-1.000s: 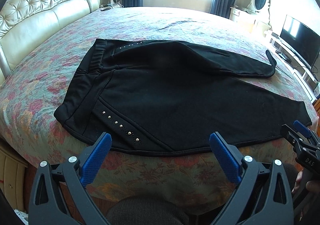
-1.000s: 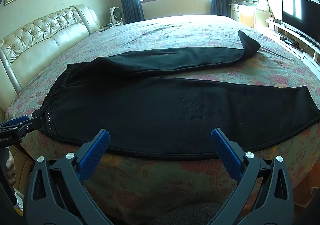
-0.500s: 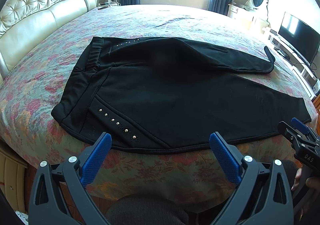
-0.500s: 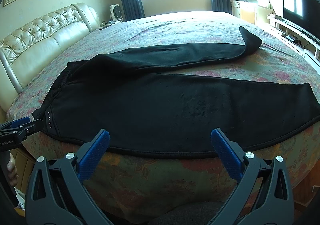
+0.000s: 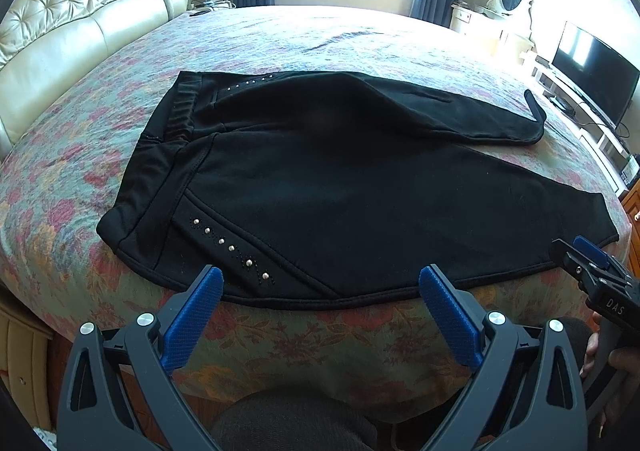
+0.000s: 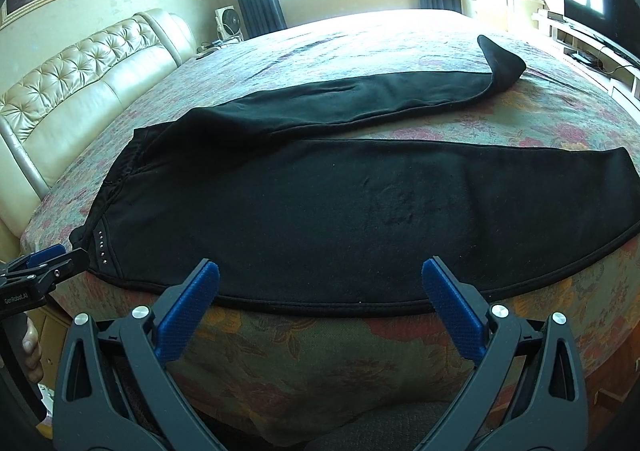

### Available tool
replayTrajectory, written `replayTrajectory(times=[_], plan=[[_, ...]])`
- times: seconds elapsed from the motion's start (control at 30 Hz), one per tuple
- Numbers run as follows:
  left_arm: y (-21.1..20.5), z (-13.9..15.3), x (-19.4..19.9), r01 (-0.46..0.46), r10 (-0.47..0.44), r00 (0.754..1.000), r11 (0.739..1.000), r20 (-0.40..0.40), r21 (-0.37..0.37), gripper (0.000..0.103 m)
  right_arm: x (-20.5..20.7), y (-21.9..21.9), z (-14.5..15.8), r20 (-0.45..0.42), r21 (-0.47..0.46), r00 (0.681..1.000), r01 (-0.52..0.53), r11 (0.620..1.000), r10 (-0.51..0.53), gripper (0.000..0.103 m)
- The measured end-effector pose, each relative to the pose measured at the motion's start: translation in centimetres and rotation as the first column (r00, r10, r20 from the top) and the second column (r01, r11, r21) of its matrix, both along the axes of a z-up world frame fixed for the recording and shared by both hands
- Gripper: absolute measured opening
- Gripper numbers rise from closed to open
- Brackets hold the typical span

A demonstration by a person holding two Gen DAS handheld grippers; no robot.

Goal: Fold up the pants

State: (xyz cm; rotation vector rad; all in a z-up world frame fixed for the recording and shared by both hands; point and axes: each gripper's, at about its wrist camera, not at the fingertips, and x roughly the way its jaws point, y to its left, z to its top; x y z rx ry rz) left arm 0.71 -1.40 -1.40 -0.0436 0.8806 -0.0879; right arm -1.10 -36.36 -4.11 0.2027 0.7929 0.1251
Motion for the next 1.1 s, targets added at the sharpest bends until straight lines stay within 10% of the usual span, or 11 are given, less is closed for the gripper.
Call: replayTrajectory(times=[0.23, 0.6, 0.97, 1.1], plan=[[6.4, 1.9, 3.1, 0.068, -0.065, 0.998, 0.965, 0.02, -0.252, 0.098, 1.2, 0.2, 0.1, -0.01, 0.019, 1.0, -0.014, 1.0, 0.014, 0.101], [20.2, 2.2, 17.6, -0.105, 0.12, 0.993, 0.9, 0.01, -0.423, 0.098, 5.7, 2.6, 0.9, -0.003, 0.025, 0.997, -0.083, 0.996, 0.083, 0.101], [22.5, -4.8, 31.8, -0.165, 0.108, 0.971, 0.95, -0.215, -0.266, 0.098, 9.1, 4.9, 0.1, -0.018, 0.021, 0.983, -0.181, 0.983, 0.181, 0.101], [22.2, -4.8, 32.7, -0.1, 0.066, 0.986, 0.969, -0.156, -0.227, 0.098, 9.9, 5.3, -0.5, -0.032, 0.048, 0.979, -0.201, 0.978, 0.203, 0.101]])
